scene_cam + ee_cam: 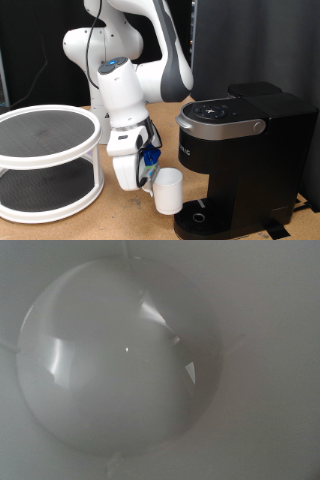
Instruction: Make a cup of coffee with the keurig machine
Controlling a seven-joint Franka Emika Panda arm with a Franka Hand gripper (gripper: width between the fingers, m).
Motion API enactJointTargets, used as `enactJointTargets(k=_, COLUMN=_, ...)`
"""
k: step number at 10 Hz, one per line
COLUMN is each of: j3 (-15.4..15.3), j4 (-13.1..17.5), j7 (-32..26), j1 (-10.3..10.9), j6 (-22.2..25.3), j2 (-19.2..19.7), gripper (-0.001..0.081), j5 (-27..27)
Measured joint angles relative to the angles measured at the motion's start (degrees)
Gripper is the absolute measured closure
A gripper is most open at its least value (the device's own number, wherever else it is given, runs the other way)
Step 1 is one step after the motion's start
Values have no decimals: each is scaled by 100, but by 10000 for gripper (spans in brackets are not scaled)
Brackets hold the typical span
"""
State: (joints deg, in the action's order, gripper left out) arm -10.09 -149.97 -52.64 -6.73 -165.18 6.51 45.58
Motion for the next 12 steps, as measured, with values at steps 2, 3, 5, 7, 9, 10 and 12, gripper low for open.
enactJointTargets(k=2, j3=-53, j4=24, j7=54, j1=0, j6=0, j2=1, gripper=736, j5=0)
enactJointTargets(k=3, j3=-76, j4=30, j7=68, j1=0, j6=0, j2=1, gripper=736, j5=0)
enactJointTargets(k=5, j3=-122, j4=35, j7=88, j1=0, j6=0, j2=1, gripper=736, j5=0)
enactJointTargets(k=7, j3=-165, j4=51, j7=135, j1=0, j6=0, j2=10, gripper=736, j5=0)
enactJointTargets(k=9, j3=-227, j4=103, j7=244, j1=2, j6=-6, j2=71, gripper=736, j5=0)
enactJointTargets(k=10, j3=-259, j4=131, j7=283, j1=2, j6=-23, j2=111, gripper=736, j5=0)
enactJointTargets(k=12, j3=-304, j4=172, j7=360, j1=11, j6=-60, j2=154, gripper=736, j5=0)
